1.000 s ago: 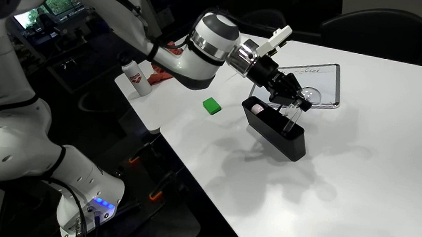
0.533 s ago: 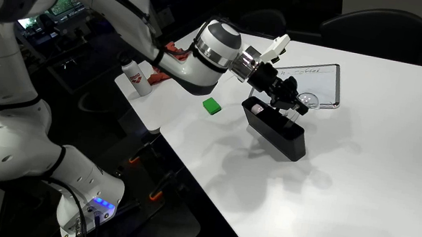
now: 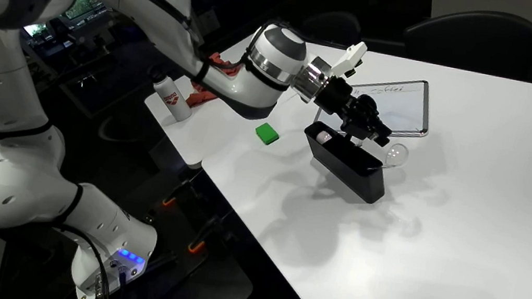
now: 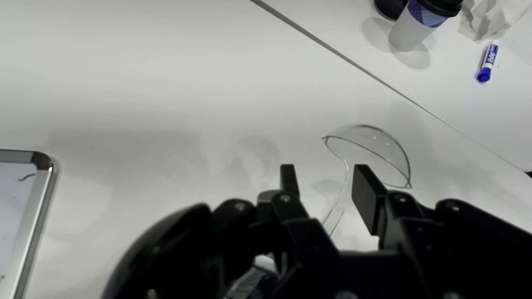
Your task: Put the black spoon in the black cutlery holder, put the clear spoon in the cutlery holder, move the cutlery holder to the right side of the table
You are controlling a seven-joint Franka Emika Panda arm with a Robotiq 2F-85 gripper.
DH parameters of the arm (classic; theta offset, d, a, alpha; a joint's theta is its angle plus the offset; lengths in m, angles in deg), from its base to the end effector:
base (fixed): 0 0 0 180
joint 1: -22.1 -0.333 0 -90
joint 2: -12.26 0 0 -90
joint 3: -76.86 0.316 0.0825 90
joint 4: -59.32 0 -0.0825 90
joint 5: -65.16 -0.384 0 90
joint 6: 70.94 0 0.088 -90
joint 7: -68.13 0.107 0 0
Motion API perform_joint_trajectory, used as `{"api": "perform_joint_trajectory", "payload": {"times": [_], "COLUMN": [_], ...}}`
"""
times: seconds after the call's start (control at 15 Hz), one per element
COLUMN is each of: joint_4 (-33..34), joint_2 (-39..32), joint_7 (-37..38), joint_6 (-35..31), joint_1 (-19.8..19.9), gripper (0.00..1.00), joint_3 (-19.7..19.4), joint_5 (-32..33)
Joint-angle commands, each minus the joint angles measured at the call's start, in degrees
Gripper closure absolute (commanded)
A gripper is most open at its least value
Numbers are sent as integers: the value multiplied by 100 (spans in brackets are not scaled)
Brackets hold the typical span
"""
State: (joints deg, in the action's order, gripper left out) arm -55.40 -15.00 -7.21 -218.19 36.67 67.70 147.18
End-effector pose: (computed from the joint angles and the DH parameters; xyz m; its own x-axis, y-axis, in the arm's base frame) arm 0.5626 -0.2273 0.2197 -0.4799 0.5202 -0.7065 0.8541 0.4609 -0.2409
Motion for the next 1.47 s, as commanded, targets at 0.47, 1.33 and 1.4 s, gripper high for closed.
{"api": "perform_joint_trajectory", "payload": {"times": [0.47,1.33,1.4], "joint_4": [-353,-1584,-1660], "joint_2": [852,2545,2645], "joint_7": [3,1102,1268], "joint_6": [-206,614,884], "joint_1": [1,-489,-580], "gripper": [0,0,0], "joint_3": [-34,238,297], "joint_5": [220,-1484,-1725]}}
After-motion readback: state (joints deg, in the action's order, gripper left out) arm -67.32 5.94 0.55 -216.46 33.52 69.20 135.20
